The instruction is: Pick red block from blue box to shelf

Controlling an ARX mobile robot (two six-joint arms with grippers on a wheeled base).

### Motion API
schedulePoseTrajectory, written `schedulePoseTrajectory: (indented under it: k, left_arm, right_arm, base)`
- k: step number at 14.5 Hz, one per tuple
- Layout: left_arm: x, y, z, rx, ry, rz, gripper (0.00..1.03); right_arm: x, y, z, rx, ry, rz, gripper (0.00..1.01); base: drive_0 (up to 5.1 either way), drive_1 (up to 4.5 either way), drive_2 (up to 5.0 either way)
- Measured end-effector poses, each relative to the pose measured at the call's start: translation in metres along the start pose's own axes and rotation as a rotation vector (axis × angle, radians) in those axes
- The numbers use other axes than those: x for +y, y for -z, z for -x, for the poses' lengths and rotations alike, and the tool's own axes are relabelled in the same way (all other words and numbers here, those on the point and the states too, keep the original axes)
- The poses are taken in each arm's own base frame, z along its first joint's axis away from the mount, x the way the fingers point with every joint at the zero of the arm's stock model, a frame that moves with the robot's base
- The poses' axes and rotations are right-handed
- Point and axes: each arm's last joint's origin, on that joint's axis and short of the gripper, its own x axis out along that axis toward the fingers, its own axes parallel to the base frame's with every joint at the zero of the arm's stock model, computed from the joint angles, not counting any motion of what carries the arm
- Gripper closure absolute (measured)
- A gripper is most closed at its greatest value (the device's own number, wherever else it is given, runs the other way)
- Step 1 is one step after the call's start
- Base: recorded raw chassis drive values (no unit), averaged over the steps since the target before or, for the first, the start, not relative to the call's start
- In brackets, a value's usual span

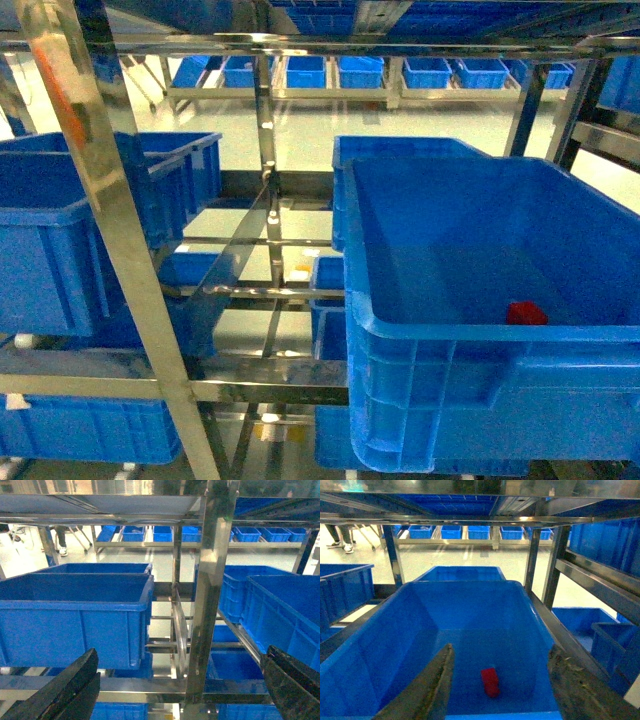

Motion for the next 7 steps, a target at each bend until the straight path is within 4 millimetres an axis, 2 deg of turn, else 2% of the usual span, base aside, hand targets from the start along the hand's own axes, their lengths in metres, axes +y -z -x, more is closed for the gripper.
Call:
schedulePoseTrajectory:
  k: [1,3,5,7]
  left_arm:
    - [0.000,0.000,0.000,0.000,0.000,0.000,0.05]
    - [0.000,0.000,0.000,0.000,0.000,0.000,0.05]
    - [0.000,0.000,0.000,0.000,0.000,0.000,0.05]
    - [0.000,0.000,0.000,0.000,0.000,0.000,0.05]
  right_arm:
    - [-0.003,0.001,0.005,0.006,-0.004,0.006,0.55]
    - [-0.011,0.004,0.019,0.023,-0.006,0.013,0.82]
    - [-0.016,0.001,0.028,0.009,-0.004,0.013,0.99]
    - [-0.024,0.002,0.037,0.017,-0.021,0.015,0.99]
  base:
    - [0.0,0.00,0.0]
    - [0.0,0.00,0.0]
    - [0.0,0.00,0.0]
    - [0.0,0.00,0.0]
